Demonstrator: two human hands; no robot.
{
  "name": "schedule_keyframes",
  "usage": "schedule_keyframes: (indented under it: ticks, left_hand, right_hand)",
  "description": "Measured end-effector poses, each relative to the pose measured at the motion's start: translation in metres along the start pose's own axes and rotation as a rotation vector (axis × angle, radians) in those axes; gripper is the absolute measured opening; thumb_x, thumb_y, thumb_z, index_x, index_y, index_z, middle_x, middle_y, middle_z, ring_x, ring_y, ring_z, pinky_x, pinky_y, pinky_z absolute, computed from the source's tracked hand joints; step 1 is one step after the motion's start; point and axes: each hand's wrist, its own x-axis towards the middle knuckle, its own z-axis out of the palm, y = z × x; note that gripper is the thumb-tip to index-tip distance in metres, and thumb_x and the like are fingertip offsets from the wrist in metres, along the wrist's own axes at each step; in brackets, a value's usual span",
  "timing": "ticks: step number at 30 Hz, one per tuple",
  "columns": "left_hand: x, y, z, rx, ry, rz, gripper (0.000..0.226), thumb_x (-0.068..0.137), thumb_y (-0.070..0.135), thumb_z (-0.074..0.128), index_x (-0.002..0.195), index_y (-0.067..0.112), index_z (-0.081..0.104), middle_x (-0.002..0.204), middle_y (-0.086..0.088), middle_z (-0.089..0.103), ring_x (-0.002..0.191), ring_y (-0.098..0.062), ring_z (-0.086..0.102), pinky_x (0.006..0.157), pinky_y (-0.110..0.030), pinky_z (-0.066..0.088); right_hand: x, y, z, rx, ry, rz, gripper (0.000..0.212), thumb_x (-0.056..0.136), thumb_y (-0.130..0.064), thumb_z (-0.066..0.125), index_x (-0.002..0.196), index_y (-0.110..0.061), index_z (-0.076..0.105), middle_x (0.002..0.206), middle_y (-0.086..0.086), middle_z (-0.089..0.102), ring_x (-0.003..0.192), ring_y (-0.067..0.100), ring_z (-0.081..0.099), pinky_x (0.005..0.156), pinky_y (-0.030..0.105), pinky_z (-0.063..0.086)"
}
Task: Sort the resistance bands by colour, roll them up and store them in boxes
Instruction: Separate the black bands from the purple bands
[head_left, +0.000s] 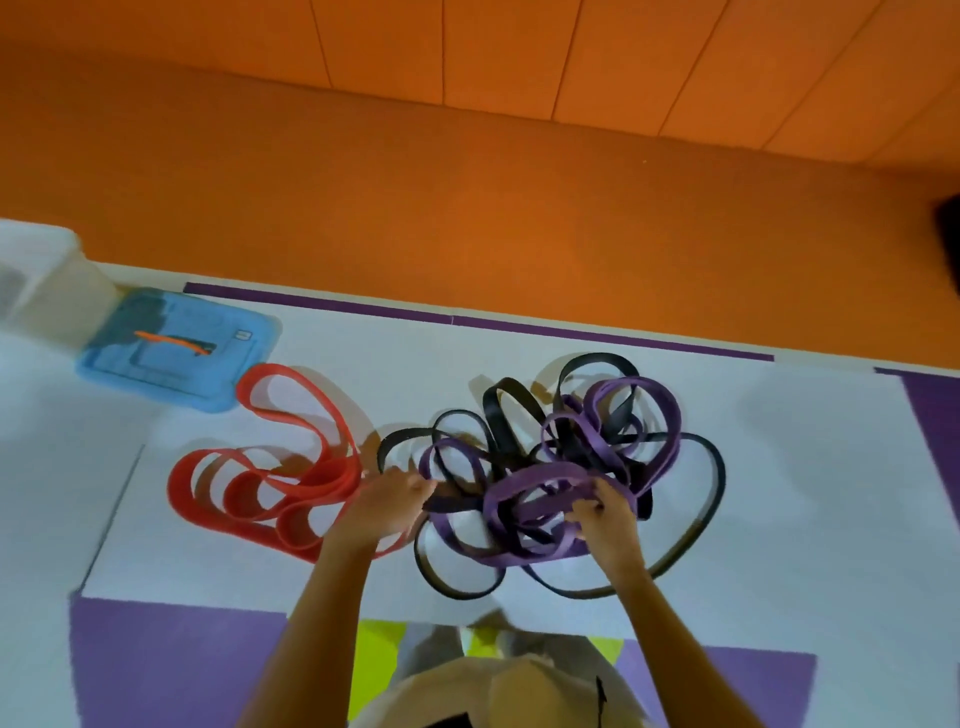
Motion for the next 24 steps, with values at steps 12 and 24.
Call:
schedule_keyframes:
  ticks: [12,24]
  left_hand:
    - [0.006,-0.003,0.001,-0.274,0.598,0.017,0.012,0.097,0.005,0.069,0.106,0.012,0.073,0.099,-0.006,0.073,0.09,-0.027,0.071,0.081,-0.035,0.054]
    - [0.037,-0.026,-0.033,-0.318,0.36,0.126,0.029,0.108,0.019,0.055,0.122,0.032,0.077,0.167,0.002,0.04,0.161,-0.028,0.018,0.127,-0.063,0.011]
  right_hand:
    - [-0.043,0.006,0.041,-0.177,0.104,-0.203,0.021,0.096,0.008,0.065,0.11,-0.005,0.073,0.099,-0.001,0.07,0.091,0.02,0.067,0.078,0.006,0.045]
    - [-0.044,-0.012,0.094,-0.816,-0.4,-0.119,0.083,0.083,-0.041,0.081,0.155,-0.032,0.041,0.17,0.001,0.013,0.156,0.033,0.016,0.122,0.057,0.032]
